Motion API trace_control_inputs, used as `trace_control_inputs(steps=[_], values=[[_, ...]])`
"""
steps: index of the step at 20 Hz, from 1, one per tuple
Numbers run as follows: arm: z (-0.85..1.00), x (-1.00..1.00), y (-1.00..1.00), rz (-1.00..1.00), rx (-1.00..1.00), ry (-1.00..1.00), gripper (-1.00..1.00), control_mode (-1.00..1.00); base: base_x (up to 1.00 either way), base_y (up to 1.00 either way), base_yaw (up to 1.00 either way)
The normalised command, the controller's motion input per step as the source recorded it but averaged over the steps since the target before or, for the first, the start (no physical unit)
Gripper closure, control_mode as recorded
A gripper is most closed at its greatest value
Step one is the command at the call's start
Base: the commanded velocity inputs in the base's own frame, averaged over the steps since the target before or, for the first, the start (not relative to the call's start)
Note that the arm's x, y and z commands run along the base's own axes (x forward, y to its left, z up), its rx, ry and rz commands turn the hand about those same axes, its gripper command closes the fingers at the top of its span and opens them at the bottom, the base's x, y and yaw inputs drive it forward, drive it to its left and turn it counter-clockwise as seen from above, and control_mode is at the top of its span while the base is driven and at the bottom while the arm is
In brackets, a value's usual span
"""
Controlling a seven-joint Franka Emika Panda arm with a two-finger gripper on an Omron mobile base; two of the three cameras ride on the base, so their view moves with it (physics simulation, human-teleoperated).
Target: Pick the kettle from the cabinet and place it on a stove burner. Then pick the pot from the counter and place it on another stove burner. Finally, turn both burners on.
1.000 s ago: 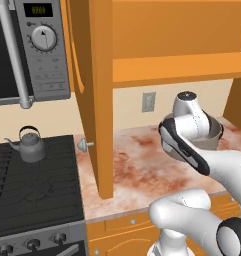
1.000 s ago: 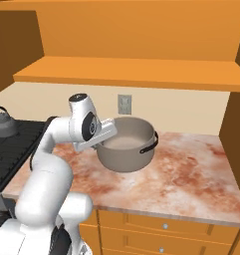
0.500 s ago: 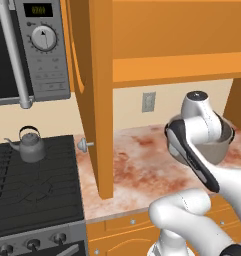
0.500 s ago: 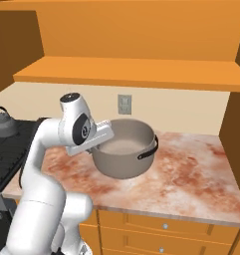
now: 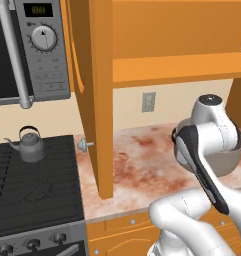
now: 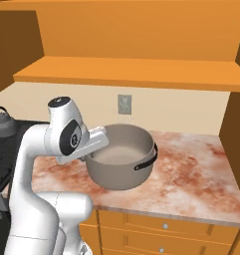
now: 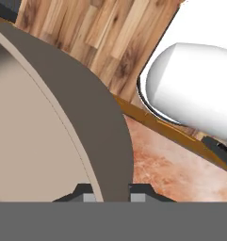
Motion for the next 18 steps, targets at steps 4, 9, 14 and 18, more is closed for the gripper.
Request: trace_control_inputs(steps=[4,9,14,18], values=[[0.20,-0.51,0.00,0.00,0.00,0.00,1.00,-1.00,0.00,0.00,0.00],[0.32,-0.15,0.00,0.00,-0.02,-0.03,1.00,-1.00,0.00,0.00,0.00],[0.07,0.00,0.00,0.00,0.00,0.00,1.00,-1.00,0.00,0.00,0.00],[0.00,0.00,0.00,0.00,0.00,0.00,1.00,-1.00,0.00,0.00,0.00]])
